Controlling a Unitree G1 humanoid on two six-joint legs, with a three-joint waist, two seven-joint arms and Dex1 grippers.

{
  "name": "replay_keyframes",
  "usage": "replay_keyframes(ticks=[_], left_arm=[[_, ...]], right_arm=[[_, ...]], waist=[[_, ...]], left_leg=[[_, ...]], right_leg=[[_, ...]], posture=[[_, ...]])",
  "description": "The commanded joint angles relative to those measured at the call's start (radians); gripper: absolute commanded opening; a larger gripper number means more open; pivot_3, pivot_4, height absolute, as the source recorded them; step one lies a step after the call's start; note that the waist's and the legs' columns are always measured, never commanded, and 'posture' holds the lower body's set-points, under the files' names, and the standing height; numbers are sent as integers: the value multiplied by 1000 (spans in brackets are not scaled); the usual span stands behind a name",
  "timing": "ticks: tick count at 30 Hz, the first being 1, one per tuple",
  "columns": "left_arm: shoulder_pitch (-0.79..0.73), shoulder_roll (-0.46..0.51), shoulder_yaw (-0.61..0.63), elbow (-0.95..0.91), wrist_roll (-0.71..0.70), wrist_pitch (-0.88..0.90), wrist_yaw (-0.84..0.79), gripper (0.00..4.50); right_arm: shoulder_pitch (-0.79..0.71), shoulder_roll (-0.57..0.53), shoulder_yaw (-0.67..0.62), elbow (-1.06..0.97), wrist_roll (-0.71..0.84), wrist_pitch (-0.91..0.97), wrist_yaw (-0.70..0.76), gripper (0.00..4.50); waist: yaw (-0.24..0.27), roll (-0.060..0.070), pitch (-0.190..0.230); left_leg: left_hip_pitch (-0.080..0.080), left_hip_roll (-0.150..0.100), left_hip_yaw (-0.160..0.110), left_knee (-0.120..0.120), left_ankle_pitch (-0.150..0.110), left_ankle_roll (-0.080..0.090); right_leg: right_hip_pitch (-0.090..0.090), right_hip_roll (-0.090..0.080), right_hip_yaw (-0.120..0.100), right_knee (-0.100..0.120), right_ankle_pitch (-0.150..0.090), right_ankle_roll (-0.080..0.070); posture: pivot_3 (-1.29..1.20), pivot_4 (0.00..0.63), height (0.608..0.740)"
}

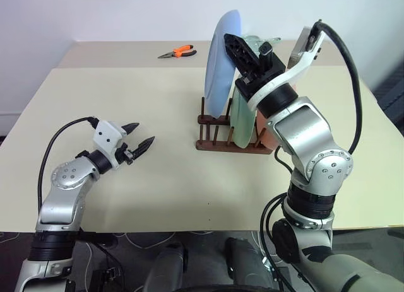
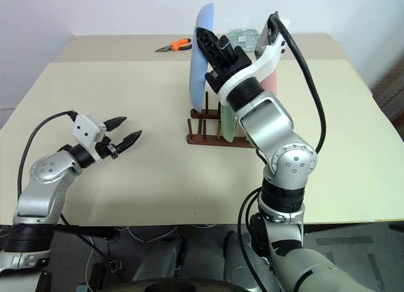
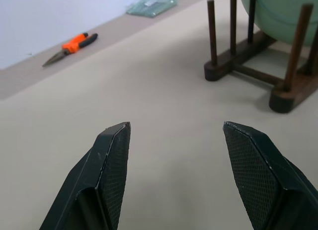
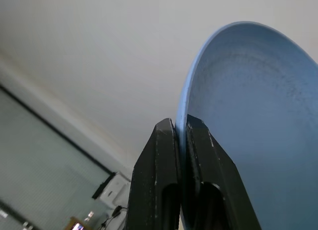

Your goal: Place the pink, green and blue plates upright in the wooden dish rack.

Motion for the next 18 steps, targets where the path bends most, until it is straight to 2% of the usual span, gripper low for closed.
replay_keyframes(ticks=[1,11,14,18], left_arm=[[3,-4,7,-50,-7,10,7,3044],[-32,-28,-23,-61,1,48,5,3044],[-37,-33,-33,-67,2,54,7,3044],[-33,-39,-39,-71,0,56,6,3044]], right_arm=[[-4,13,13,-23,35,-18,-30,28],[-9,21,16,56,40,-30,-79,28],[-22,6,17,111,9,-18,-64,996],[-69,-69,55,128,-76,37,53,2932]], waist=[[-2,0,0],[-1,0,0],[-2,0,0],[-3,1,0]], left_leg=[[0,0,0,0,0,0],[0,0,0,0,0,0],[0,0,1,0,0,0],[0,0,1,0,0,0]], right_leg=[[0,0,0,0,0,0],[0,1,0,0,0,0],[0,1,0,0,0,0],[0,1,0,0,0,0]], posture=[[0,150,740],[0,150,740],[0,150,740],[0,150,740]])
